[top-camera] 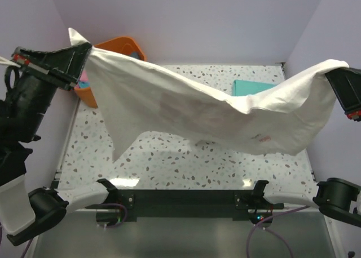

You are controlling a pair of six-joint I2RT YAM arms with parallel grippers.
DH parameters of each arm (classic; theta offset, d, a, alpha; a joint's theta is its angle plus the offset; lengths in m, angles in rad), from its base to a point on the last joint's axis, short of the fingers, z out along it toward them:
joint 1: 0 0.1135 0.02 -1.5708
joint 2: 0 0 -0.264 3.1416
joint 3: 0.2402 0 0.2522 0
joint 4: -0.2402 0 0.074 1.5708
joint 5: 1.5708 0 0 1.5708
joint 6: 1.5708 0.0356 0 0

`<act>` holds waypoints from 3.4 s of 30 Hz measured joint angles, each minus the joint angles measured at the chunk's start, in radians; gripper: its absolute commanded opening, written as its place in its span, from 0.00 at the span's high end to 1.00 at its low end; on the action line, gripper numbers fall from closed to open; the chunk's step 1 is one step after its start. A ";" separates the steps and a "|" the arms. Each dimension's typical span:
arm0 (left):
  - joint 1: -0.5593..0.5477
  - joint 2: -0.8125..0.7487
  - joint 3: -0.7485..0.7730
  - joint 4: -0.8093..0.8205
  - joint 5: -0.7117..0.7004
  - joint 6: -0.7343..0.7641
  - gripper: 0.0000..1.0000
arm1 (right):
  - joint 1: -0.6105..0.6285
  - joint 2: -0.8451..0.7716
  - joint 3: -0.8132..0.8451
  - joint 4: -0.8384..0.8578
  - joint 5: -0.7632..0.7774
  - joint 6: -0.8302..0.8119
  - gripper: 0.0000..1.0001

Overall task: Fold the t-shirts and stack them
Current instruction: Flatten the tshirt out

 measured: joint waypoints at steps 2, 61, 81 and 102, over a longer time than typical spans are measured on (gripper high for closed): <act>0.000 -0.033 -0.006 0.010 0.010 0.003 1.00 | 0.000 -0.015 -0.025 0.024 -0.033 -0.012 1.00; 0.360 -0.424 -0.390 0.318 0.351 0.073 1.00 | -0.657 -0.202 -0.117 0.310 -0.433 0.011 1.00; 0.432 -0.303 -0.678 0.338 0.251 0.050 1.00 | -0.653 -0.159 -0.486 0.362 -0.146 -0.024 1.00; 0.433 0.910 -0.834 0.684 -0.043 0.077 1.00 | -0.735 0.868 -0.880 0.762 0.109 -0.153 1.00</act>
